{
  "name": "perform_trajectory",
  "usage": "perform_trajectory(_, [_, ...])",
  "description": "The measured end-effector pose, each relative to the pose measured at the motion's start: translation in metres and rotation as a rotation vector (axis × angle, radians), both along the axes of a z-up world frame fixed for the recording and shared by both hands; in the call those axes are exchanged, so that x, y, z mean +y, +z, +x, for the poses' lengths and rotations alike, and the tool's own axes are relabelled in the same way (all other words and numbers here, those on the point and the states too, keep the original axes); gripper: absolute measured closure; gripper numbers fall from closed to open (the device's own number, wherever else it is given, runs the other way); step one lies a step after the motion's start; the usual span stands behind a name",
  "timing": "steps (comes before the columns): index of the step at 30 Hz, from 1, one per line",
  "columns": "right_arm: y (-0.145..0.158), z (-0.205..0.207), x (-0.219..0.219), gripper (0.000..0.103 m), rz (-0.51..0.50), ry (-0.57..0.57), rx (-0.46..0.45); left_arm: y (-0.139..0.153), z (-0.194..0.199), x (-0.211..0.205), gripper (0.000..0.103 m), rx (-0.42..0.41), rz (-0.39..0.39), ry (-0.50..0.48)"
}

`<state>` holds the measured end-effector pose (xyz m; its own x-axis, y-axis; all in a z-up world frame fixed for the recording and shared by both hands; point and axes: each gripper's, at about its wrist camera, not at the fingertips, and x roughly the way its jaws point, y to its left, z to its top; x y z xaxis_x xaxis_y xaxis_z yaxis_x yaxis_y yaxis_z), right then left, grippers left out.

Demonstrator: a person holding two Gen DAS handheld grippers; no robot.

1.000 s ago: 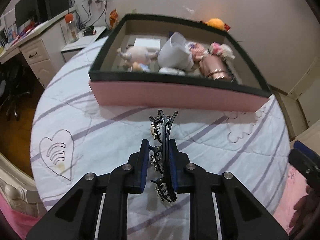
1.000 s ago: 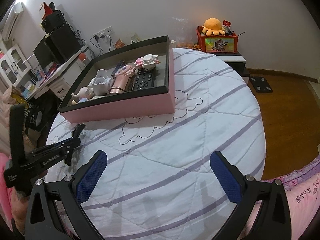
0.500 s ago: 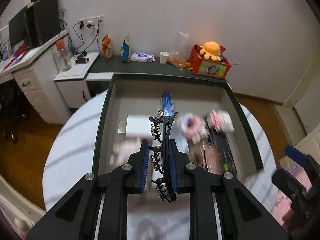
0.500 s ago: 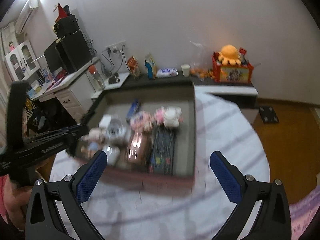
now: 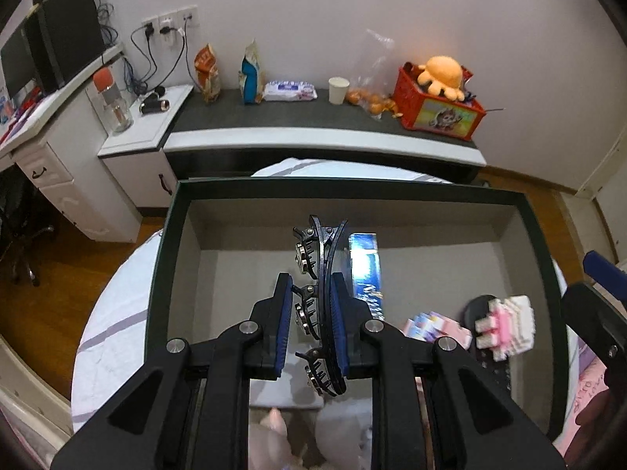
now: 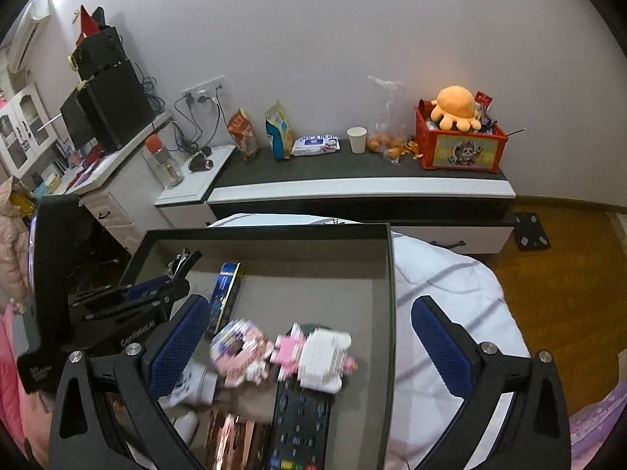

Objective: Organize rigid objects
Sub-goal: 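Carry the black hair clip into the box and open the left gripper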

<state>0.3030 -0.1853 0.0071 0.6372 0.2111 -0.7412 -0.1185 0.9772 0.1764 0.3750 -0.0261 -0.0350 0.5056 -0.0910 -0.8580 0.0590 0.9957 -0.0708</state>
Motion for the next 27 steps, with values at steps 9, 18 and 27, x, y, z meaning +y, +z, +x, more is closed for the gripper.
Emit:
perform_trajectory(9, [-0.015, 0.012, 0.0, 0.0, 0.024, 0.007, 0.03, -0.022, 0.018, -0.002, 0.081, 0.077, 0.028, 0.002])
perform_trajectory(18, [-0.002, 0.0, 0.0, 0.0, 0.027, 0.001, 0.01, 0.0, -0.001, -0.004, 0.002, 0.028, 0.026, -0.015])
perform_trajectory(27, [0.035, -0.046, 0.0, 0.0, 0.021, -0.012, -0.054, 0.055, -0.06, 0.015, 0.0, -0.073, 0.01, -0.004])
